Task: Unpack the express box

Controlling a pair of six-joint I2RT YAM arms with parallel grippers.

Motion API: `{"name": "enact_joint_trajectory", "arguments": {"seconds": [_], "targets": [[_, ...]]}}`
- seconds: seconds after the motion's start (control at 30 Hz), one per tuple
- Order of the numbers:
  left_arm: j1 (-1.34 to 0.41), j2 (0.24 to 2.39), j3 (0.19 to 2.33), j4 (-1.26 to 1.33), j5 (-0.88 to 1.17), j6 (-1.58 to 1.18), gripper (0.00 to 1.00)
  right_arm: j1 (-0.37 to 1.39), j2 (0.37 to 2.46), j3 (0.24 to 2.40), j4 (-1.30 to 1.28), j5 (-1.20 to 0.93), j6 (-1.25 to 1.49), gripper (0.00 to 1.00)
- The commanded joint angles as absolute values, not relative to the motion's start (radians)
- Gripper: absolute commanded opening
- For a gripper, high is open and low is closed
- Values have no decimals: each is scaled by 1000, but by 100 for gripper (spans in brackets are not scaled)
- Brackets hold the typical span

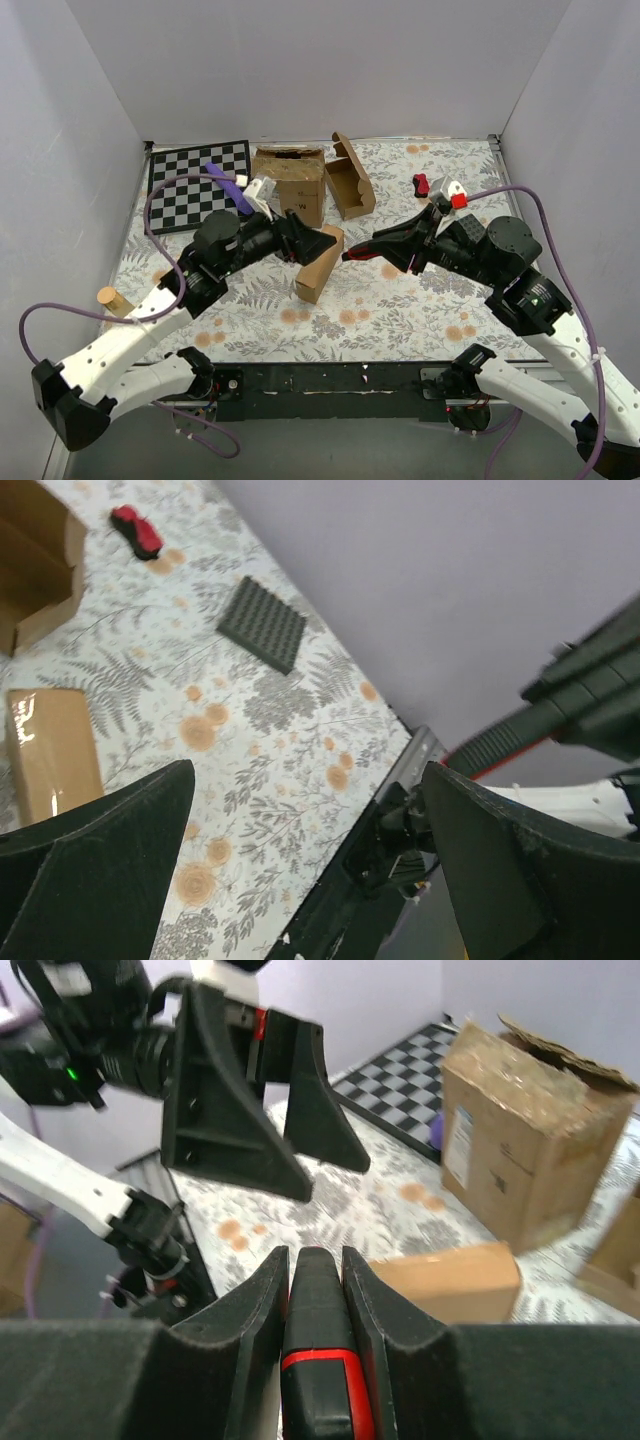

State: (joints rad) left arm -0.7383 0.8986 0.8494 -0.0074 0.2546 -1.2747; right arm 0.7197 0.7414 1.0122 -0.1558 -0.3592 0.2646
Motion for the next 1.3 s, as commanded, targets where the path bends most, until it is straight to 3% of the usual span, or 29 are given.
{"name": "enact_joint_trajectory", "arguments": {"seconds": [0.0, 0.3, 0.7, 0.8, 1.1, 1.27], "targets": [[-724, 1070, 971, -257, 133, -1252, 98, 724, 703, 1039, -316, -282, 46, 1], [-724, 1405, 1201, -498, 91, -1152, 98, 794, 701, 962, -368, -155, -115, 1], [-724, 1597, 1287, -623, -72, -1089, 98, 1001, 850, 888, -210, 60, -215, 1], [-723, 1638, 1299, -621, -74, -1078, 98, 1094, 890, 890, -178, 132, -251, 1], [-723, 1726, 1324, -617, -41, -1084, 98, 1157, 939, 855, -48, 167, -235, 1], [-723, 1756, 1331, -614, -32, -1143, 91, 1206, 942, 799, 69, 212, -227, 1]]}}
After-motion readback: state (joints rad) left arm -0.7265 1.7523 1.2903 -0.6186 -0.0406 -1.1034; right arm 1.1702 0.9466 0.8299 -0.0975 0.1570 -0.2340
